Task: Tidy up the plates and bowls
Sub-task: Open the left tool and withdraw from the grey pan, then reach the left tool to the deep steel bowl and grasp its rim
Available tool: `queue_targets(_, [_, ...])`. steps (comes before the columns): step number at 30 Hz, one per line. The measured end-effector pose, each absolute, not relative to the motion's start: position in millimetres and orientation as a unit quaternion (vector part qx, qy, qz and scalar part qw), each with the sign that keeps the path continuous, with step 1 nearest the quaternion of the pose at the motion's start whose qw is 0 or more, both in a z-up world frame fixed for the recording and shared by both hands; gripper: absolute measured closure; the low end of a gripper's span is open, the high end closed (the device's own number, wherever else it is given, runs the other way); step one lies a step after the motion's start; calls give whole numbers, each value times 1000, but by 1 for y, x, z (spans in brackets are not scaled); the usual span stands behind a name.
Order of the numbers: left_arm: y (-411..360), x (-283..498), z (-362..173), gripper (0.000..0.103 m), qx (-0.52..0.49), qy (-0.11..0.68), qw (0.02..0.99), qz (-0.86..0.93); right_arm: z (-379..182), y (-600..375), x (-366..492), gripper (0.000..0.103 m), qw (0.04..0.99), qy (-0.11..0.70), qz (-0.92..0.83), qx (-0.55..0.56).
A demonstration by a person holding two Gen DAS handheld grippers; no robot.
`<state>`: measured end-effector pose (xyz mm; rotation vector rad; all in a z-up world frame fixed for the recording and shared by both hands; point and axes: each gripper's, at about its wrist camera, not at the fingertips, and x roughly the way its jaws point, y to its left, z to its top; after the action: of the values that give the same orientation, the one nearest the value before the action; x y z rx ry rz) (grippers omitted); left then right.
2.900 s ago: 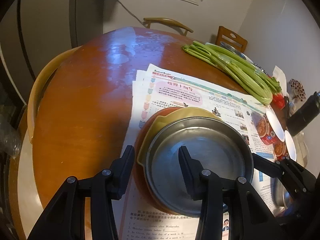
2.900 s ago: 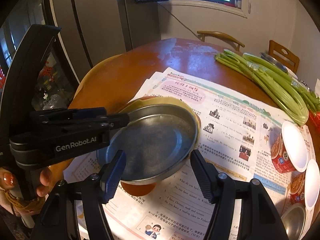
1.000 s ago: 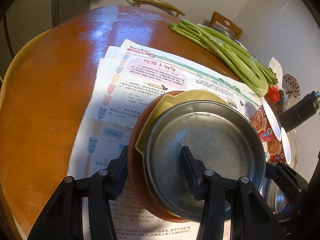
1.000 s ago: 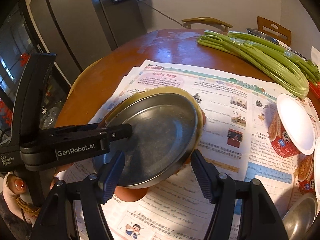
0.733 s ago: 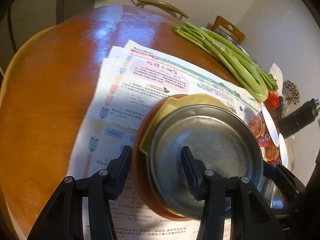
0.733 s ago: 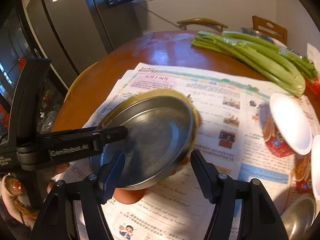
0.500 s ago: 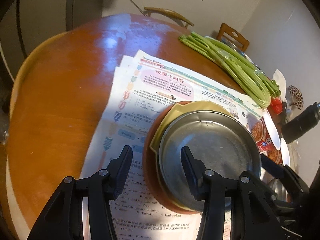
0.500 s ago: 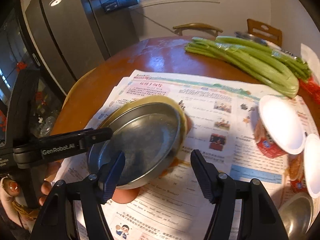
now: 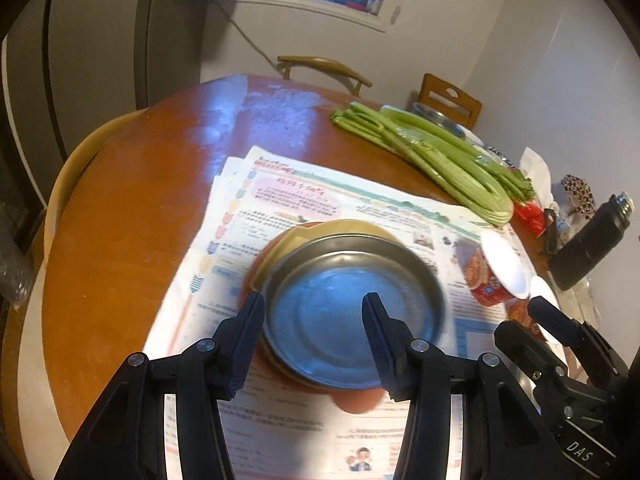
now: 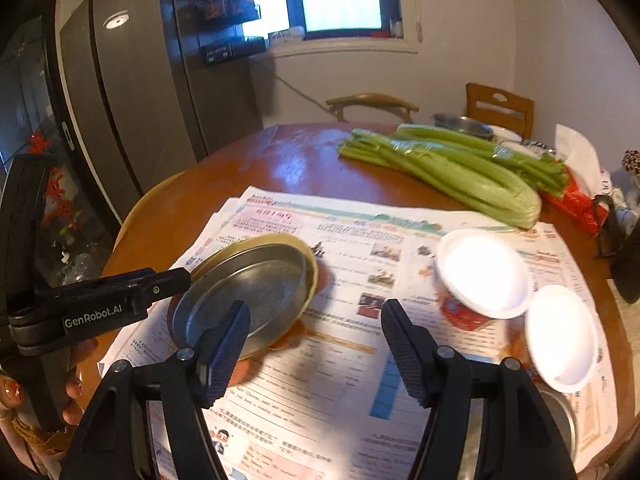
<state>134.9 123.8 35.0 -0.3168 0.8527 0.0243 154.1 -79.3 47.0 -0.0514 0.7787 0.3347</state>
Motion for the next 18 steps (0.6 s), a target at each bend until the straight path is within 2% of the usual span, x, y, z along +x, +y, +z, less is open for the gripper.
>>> queue_targets(18, [27,105,69,47,-120,383,914,-59,86,-177,94,35,938,328,110,-4])
